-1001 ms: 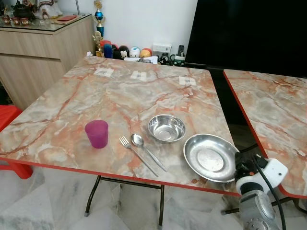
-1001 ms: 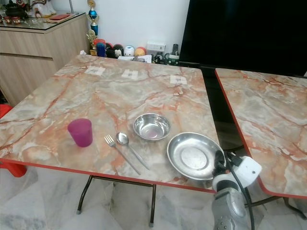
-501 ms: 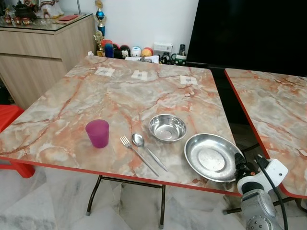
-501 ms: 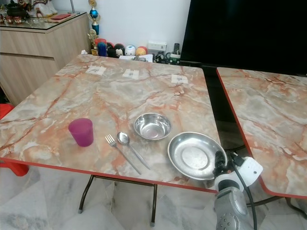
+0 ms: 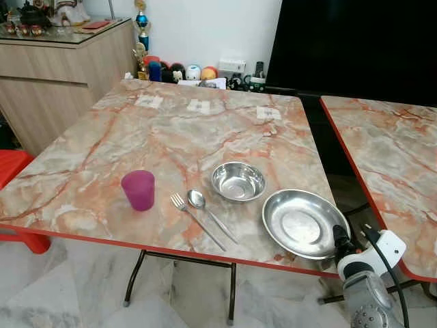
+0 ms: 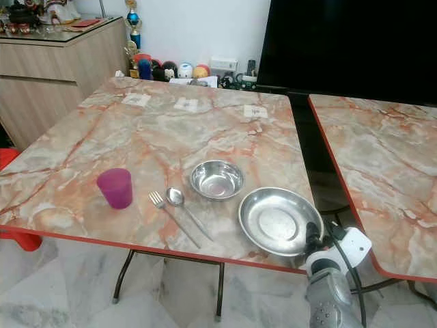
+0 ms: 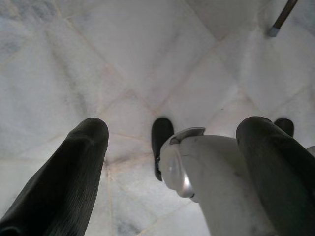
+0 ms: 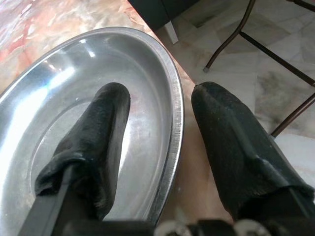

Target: Setting the table

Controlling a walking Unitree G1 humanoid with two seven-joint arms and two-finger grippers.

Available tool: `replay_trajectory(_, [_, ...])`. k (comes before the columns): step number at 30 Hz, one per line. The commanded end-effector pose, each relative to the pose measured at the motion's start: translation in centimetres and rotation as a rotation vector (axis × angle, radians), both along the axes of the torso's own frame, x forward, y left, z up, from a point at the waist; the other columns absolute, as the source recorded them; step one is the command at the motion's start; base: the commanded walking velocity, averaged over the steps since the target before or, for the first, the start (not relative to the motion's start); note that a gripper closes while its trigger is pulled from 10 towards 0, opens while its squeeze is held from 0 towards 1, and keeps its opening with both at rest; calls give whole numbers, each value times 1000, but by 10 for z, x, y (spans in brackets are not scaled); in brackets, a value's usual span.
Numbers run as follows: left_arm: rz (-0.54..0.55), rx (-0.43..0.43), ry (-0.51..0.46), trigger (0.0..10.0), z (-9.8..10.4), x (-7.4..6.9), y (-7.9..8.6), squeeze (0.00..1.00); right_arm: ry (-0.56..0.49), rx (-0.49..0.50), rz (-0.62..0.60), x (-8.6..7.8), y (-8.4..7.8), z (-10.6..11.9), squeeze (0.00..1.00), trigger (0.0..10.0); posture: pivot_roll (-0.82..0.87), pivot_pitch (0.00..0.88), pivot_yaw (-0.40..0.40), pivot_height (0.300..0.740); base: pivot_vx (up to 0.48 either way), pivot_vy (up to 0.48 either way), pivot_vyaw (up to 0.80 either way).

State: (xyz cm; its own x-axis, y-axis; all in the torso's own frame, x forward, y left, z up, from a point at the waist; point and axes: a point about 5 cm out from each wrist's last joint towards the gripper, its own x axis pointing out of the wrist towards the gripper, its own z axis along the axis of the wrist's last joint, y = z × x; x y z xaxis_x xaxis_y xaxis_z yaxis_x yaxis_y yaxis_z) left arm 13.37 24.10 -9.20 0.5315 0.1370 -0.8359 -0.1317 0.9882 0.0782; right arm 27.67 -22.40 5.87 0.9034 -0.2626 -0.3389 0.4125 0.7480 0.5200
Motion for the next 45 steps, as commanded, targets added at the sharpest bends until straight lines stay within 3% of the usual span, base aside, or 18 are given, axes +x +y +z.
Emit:
replay_trajectory(1, [-4,-11,33,10000,-3,-7,0,0,7,10,0,0,-3,-2,0,10000,18,0,-47,740,0,0,0])
replay_trajectory(13, [-1,-9,39,10000,-4,-12,1,0,92,-21,66,4,4,-13,0,10000,26,0,-48,740,0,0,0])
replay_trajectory(14, [0,-10,39,10000,-4,-12,1,0,88,-20,66,5,5,-12,0,2078,28,0,-49,740,0,0,0])
replay_trajectory(15, [2,-10,38,10000,-4,-12,2,0,82,-19,69,6,6,-11,0,0,28,0,-49,740,0,0,0])
replay_trajectory(36, [4,-23,32,10000,-5,-9,-6,0,85,-45,58,12,7,-9,0,0,33,0,-57,740,0,0,0])
replay_trajectory(41, [4,-26,33,10000,-5,-10,-8,0,64,-41,-7,10,3,-7,0,0,34,0,-58,740,0,0,0])
replay_trajectory(45, [0,-26,34,10000,-6,-10,-9,0,-14,-15,-109,5,-5,1,0,0,34,0,-56,740,0,0,0])
